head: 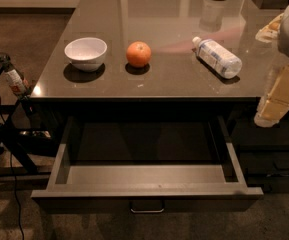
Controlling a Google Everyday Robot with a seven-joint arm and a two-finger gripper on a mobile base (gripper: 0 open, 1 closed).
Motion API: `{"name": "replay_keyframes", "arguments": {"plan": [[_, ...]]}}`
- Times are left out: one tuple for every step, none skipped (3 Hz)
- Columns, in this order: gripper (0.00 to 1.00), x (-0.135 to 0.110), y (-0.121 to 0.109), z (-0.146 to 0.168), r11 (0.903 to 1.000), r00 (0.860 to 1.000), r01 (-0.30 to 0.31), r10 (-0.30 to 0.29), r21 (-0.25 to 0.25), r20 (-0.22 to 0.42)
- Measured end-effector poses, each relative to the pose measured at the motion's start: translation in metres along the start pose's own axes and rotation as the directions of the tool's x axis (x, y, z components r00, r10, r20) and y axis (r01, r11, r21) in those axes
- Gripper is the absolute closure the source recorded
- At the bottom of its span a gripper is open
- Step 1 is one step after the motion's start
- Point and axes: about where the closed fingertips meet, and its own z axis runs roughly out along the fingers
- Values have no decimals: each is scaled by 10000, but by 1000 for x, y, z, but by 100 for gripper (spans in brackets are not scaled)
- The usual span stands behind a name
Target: Place orange into top drawer
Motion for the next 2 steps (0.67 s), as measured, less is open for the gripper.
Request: {"name": "replay_keyframes", "arguments": {"plan": [[0,0,0,0,10000,10000,-2,2,3,5],[0,-3,-5,2,9999,9998,-90,89,95,186]]}}
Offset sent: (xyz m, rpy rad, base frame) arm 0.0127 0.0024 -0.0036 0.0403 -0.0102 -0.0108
